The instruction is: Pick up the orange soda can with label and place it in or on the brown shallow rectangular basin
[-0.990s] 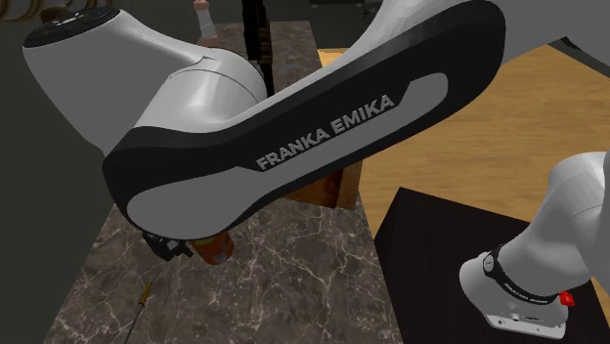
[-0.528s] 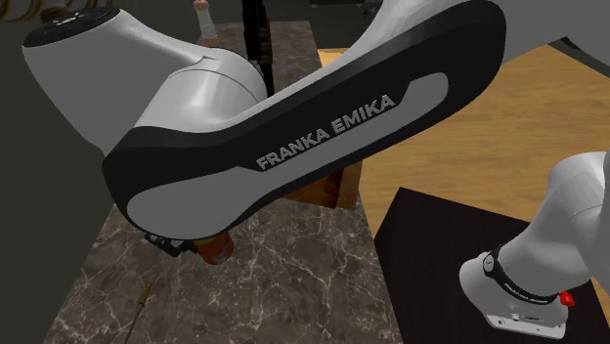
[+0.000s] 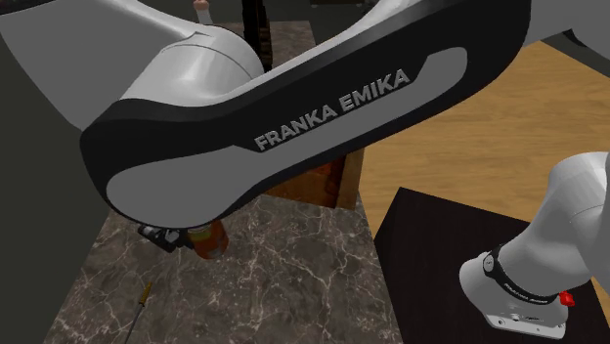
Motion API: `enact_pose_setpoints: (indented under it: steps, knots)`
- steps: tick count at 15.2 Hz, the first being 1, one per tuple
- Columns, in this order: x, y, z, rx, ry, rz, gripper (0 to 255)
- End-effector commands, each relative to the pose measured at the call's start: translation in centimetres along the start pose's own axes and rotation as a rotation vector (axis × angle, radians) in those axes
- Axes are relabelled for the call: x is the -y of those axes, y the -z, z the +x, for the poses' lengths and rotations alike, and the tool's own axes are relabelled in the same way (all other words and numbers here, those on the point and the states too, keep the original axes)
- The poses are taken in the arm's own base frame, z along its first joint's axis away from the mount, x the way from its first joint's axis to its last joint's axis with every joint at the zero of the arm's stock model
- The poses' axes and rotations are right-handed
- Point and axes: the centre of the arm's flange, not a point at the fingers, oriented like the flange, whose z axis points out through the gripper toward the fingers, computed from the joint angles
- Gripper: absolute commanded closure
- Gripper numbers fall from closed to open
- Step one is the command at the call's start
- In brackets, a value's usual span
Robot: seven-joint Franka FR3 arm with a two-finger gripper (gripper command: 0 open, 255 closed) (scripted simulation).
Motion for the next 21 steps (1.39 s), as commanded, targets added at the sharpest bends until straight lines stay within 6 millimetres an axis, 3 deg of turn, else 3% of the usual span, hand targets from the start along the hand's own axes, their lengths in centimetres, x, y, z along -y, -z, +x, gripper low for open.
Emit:
enact_pose_setpoints:
  steps: [1, 21]
  knots:
    - [0.0, 1.2, 0.1, 0.0, 0.0, 0.0, 255]
    - [-0.1, 11.8, 0.3, 0.0, 0.0, 0.0, 255]
